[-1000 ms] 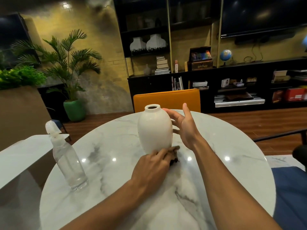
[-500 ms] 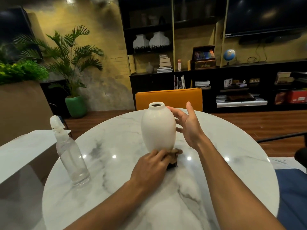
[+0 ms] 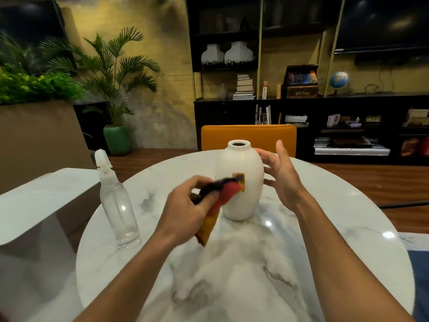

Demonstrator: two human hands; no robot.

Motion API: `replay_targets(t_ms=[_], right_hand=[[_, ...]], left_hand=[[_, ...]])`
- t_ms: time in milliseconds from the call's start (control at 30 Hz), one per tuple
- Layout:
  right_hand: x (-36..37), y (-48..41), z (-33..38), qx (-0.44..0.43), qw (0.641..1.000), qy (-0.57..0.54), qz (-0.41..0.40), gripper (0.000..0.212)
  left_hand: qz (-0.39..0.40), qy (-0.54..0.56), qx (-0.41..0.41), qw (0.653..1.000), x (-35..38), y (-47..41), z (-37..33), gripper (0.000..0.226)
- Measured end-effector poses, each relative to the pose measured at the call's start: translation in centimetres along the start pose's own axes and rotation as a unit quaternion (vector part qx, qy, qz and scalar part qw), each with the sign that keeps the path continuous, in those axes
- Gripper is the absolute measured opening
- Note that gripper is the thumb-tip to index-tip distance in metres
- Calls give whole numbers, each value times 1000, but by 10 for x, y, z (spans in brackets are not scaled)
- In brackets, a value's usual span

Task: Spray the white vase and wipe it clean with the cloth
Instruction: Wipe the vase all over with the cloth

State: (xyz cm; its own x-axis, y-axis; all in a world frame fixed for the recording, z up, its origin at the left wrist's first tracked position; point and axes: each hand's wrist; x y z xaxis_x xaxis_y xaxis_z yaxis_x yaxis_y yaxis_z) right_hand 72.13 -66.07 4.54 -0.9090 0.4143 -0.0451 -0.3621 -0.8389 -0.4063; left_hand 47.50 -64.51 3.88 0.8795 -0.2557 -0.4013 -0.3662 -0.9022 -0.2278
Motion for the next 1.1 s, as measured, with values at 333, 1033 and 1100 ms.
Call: replay_targets(t_ms=[333,1033,1100], right_hand=[[3,3,2,-2,1000,19,-9,88],[6,8,13,4,1000,28,11,86],[6,8,13,6,1000,24,9,83]], left_hand=[[-74,109,-53,990,13,-51,-32,13],[-15,102,-308,946,37,-43,23,32],[7,71,-316,946,41,-40,25,34]])
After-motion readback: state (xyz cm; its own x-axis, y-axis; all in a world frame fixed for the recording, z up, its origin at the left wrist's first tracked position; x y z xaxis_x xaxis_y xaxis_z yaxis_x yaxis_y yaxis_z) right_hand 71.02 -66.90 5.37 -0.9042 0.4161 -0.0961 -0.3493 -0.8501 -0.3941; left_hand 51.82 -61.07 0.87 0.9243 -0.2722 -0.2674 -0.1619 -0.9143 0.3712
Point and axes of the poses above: each hand's wrist, its own y-axis away from the middle knuckle, its own x-axis out of the palm, z = x × y, and after that the axes turned 14 degrees about -x, right-handed
